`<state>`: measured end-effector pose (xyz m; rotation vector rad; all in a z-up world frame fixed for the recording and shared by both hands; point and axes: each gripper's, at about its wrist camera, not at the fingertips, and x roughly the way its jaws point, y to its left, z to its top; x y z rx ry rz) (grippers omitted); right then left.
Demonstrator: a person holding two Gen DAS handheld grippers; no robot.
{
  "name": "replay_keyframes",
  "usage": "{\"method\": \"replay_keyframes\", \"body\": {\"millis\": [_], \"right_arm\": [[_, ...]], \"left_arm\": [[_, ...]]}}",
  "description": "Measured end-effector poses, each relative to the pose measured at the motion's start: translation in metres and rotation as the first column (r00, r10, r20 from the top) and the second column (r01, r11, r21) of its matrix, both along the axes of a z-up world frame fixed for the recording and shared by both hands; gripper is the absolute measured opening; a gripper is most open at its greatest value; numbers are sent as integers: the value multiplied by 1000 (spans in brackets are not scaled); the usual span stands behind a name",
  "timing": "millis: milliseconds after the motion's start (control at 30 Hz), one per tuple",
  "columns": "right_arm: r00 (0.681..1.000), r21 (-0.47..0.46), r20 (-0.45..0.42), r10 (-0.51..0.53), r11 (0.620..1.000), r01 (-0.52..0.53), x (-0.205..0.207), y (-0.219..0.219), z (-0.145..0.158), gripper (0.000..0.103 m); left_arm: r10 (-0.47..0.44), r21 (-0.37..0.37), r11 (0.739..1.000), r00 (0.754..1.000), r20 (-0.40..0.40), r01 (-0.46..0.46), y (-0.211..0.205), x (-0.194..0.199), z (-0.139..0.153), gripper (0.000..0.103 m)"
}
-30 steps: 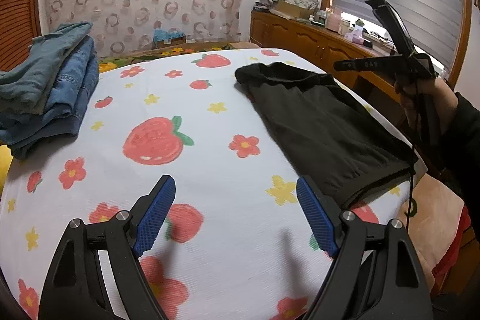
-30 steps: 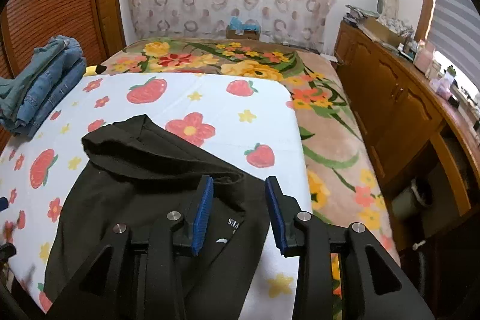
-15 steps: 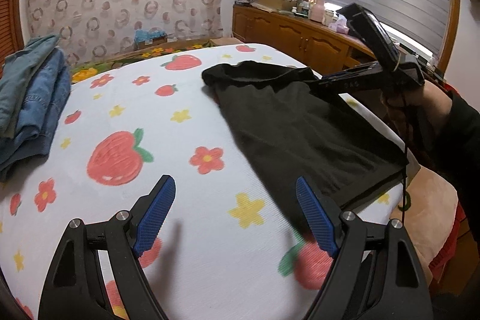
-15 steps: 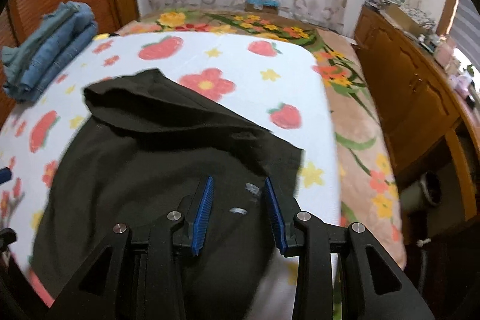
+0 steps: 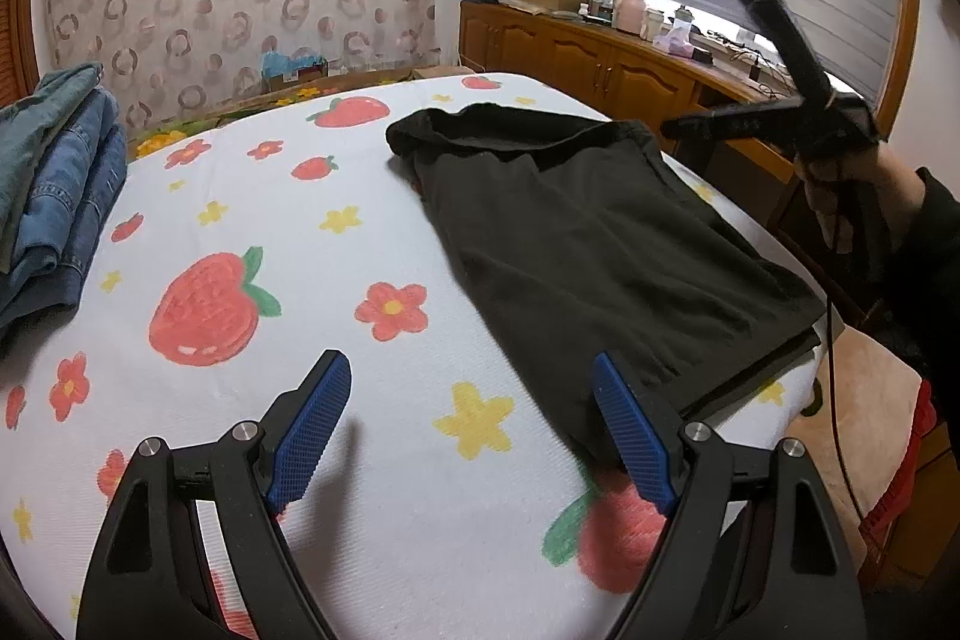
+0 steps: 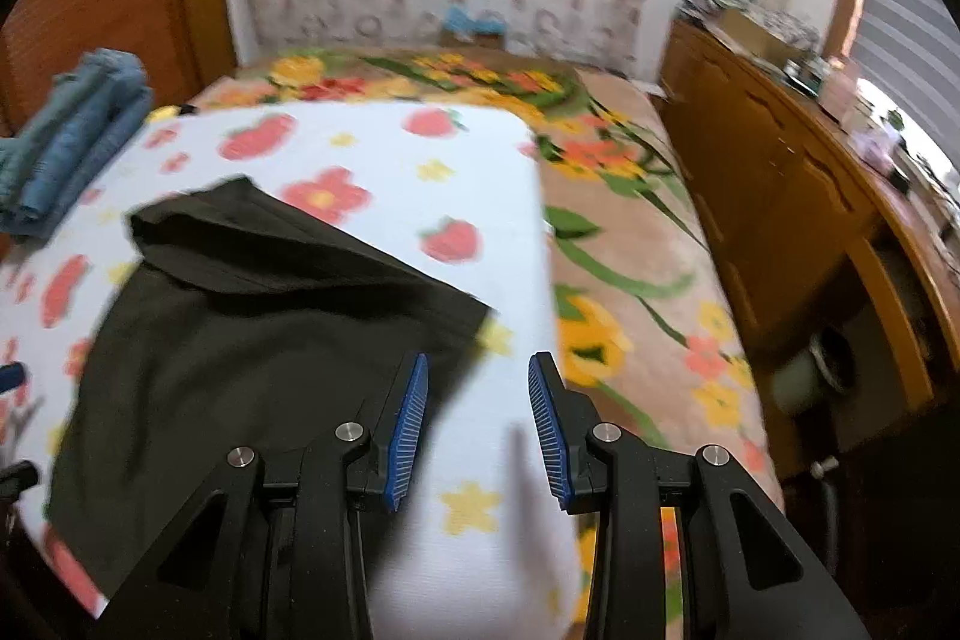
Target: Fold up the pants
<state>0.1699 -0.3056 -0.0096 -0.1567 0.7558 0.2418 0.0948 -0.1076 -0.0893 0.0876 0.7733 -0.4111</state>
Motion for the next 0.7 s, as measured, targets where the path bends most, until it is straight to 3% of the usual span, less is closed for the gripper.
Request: {"method": "replay_keyframes", "body": {"millis": [267,533,700], "right_arm": [[984,36,26,179,983,-180,-7,43,5,37],[952,-1,0,307,952,-307,14,85,-3,37],[936,-79,-58,346,933,-350,35,105,-13,37]], "left_arm": [[8,3,1000,1000,7,-8,3,5,0,83],[26,-23,999,999,38,-25,20,19,17,83],[42,-11,999,998,56,-42,29,22,18,83]]}}
